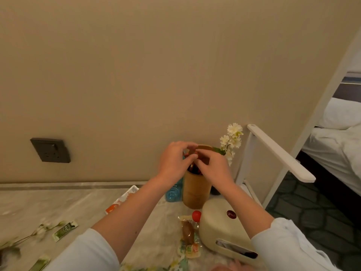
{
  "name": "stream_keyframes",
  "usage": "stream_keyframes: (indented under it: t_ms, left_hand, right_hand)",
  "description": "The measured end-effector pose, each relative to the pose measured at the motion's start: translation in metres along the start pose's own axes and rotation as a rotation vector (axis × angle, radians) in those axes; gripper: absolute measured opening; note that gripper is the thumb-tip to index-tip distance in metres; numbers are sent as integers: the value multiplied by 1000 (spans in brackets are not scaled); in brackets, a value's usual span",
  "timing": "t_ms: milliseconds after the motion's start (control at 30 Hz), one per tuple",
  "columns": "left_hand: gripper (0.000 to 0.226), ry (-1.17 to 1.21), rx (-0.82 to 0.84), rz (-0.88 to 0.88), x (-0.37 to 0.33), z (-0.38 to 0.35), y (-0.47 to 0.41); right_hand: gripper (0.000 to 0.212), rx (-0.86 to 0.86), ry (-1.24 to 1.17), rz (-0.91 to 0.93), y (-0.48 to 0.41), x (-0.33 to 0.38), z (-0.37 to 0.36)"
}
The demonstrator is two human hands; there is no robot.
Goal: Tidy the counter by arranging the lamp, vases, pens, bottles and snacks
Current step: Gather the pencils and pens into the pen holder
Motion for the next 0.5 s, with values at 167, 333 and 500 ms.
stream_keyframes:
  t_ms: [167,333,500]
  left_hand:
    - [23,103,-43,39,3,6,13]
    - [20,198,-116,122,12,23,31]
    - [21,284,-196,218,38,53,71]
  right_hand:
    - [45,-80,-93,17,12,8,-1]
    - [40,-241,-129,132,28,31,-4]
    - [30,-186,-214,232,47,64,-33]
Point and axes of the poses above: each hand's wrist, its own y-axis away from the middle knuckle, its own z-axis out of the back of the hand, x = y × z, the point moved 1 cm from there along -y, towards the middle knuckle, and after that the axes turned 1 degree about -y, right-handed, at the moved point
